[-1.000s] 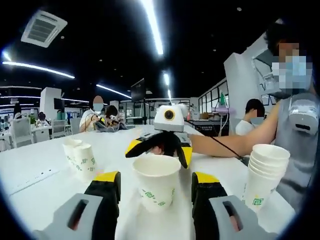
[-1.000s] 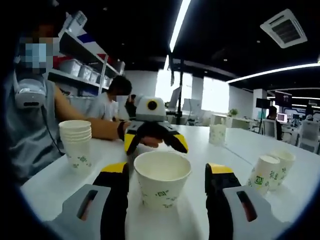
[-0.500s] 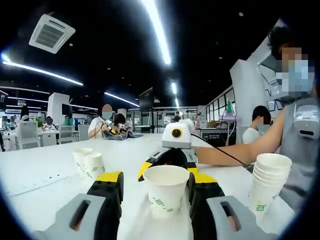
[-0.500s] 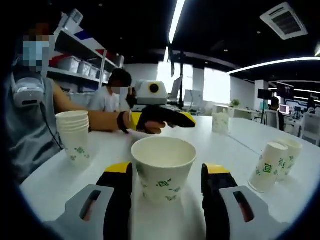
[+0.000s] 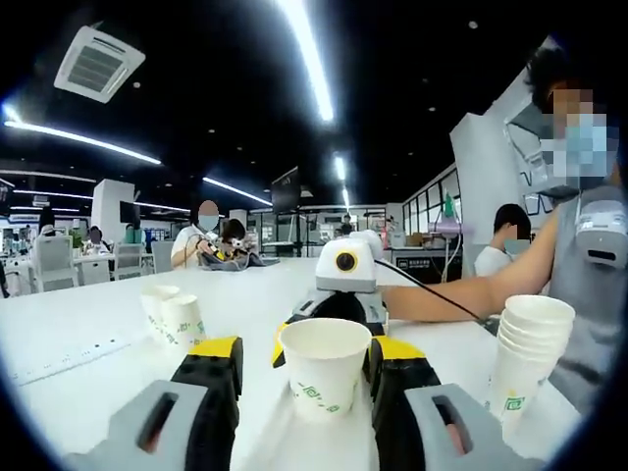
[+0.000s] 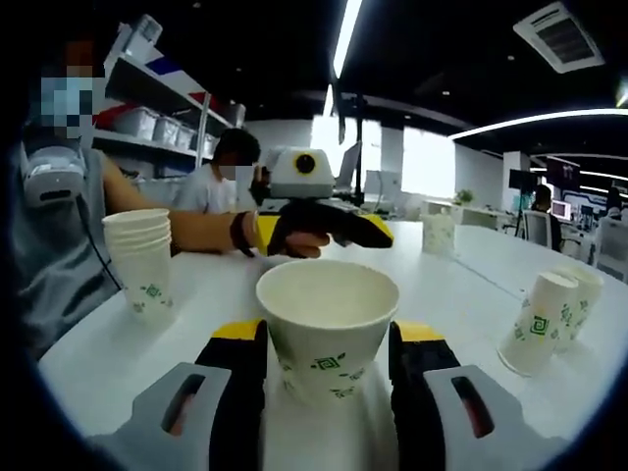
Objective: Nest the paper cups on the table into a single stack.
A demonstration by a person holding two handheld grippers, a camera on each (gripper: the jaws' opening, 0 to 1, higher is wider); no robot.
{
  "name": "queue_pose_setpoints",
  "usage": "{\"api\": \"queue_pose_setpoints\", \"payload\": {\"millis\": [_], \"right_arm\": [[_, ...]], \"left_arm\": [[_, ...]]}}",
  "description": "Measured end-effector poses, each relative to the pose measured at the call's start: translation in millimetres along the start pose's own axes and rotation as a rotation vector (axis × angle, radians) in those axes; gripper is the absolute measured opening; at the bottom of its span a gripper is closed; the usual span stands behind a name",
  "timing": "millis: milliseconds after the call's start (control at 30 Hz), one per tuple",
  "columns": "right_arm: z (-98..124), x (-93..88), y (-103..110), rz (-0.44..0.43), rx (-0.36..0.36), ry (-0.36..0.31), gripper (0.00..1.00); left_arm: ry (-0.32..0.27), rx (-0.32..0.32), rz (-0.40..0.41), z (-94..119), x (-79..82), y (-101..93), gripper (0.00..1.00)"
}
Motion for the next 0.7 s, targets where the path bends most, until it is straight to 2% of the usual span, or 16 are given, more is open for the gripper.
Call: {"api": "queue_pose_setpoints", "payload": {"millis": [67, 200, 233, 333, 600, 700], "right_arm": [[2, -2.1, -12, -0.003, 0.001, -0.001, 0.52], [2, -2.6, -12, -0.003, 0.002, 0.000, 0.51], [4, -3.7, -20, -0.006, 0.003, -0.002, 0.51], [4, -4.9, -24, -0.005, 0.002, -0.001, 0.50], [8, -12.4, -58, -0.009, 0.003, 0.000, 0.48], [8, -11.9, -56, -0.008, 0.002, 0.001, 0.48]], "left_arm": [[0.001, -0.003, 0.002, 0, -0.4, -1.2, 0.56], [-0.003, -0.007, 0.002, 0, 0.5, 0.5, 0.56], [-0.005, -0.008, 0.003, 0, 0.9, 0.5, 0.56], [-0.015, -0.006, -0.001, 1, 3.3, 1.0, 0.56], [-0.024, -0.005, 0.001, 3, 5.3, 1.7, 0.56], [-0.030, -0.004, 0.004, 3, 6.2, 1.2, 0.56]]}}
Point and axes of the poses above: the point that each gripper's makers call its tool centre point, and the gripper's own axes: z roughly backward along the fingers, y roughly to its left, x roughly out of its top, the point moved 4 cm from there along z, roughly backward along the fingers, and after that the axes turned 7 degrees about z, right-handed, at the moved point
